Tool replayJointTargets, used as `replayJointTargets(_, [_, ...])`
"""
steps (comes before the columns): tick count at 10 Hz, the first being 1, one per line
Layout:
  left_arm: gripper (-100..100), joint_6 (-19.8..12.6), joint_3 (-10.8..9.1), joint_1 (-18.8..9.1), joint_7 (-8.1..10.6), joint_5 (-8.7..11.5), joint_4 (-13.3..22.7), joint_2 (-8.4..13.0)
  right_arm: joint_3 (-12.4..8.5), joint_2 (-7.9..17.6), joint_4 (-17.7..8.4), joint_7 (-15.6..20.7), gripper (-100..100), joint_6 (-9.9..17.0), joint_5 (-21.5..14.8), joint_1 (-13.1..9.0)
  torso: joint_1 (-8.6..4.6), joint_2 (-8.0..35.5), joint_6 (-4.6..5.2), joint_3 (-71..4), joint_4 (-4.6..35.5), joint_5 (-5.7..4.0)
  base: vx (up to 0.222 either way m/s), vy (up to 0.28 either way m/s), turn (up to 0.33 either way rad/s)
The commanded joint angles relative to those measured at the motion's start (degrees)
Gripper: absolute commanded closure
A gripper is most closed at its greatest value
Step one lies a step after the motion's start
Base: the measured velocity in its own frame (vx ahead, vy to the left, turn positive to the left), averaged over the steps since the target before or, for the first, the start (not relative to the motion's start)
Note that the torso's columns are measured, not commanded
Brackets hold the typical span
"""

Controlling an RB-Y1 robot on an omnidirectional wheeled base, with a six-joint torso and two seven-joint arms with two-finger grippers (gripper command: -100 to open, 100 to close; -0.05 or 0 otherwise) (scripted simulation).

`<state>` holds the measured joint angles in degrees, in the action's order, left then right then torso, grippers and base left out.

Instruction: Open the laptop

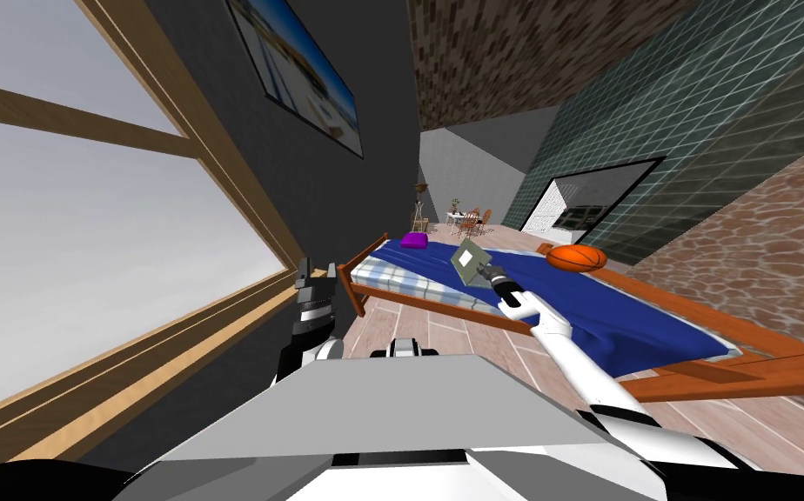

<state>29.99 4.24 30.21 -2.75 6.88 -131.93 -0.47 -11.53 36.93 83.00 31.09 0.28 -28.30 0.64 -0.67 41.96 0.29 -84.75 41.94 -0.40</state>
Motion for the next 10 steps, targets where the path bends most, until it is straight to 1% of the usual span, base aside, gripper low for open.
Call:
replayJointTargets(1, [0,0.0,0.0,0.0,0.0,0.0,0.0,0.0,-0.4,-1.7,-2.0,-1.1,100,-0.8,0.9,-0.4,0.1,0.0,0.03,0.0,0.0,-0.01,-0.01,-0.046,-0.022])
replayJointTargets(2, [0,0.0,0.0,0.0,0.0,0.0,0.0,0.0,-0.7,-2.6,-2.7,-1.8,100,-1.4,1.5,-0.8,0.28,0.0,-0.04,0.0,0.0,0.06,-0.008,-0.042,-0.034])
replayJointTargets(3, [0,0.0,0.0,0.0,0.0,0.0,0.0,0.0,-0.6,-1.5,-2.0,-1.7,100,-1.1,1.5,-1.2,0.37,0.0,-0.12,0.0,0.0,0.09,-0.006,-0.021,-0.013])
replayJointTargets(4, [0,0.0,0.0,0.0,0.0,0.0,0.0,0.0,-1.2,-3.9,-3.8,-2.9,100,-3.3,2.8,-1.5,0.58,0.1,-0.28,0.0,0.1,0.26,0.005,-0.052,-0.079])
replayJointTargets(7, [0,0.0,0.0,0.0,0.0,0.0,0.0,0.0,-1.8,-7.4,-6.4,-4.5,100,-6.4,4.6,-1.9,0.45,0.1,-0.29,0.1,0.0,0.06,0.014,-0.086,-0.051])
replayJointTargets(8, [0,0.0,0.0,0.0,0.0,0.0,0.0,0.0,-1.8,-7.4,-6.4,-4.5,100,-6.4,4.6,-1.9,0.47,0.1,-0.33,0.0,0.0,0.07,0.016,-0.05,-0.015])
replayJointTargets(9, [0,0.0,0.0,0.0,0.0,0.0,0.0,0.0,-2.1,-8.5,-7.2,-5.0,100,-7.4,5.2,-2.1,0.62,0.1,-0.36,0.0,0.0,0.11,0.016,-0.052,-0.044])
replayJointTargets(10, [0,0.0,0.0,0.0,0.0,0.0,0.0,0.0,-2.1,-8.5,-7.2,-5.0,100,-7.4,5.2,-2.1,0.7,0.1,-0.42,0.1,-0.1,0.05,0.005,-0.033,-0.028])
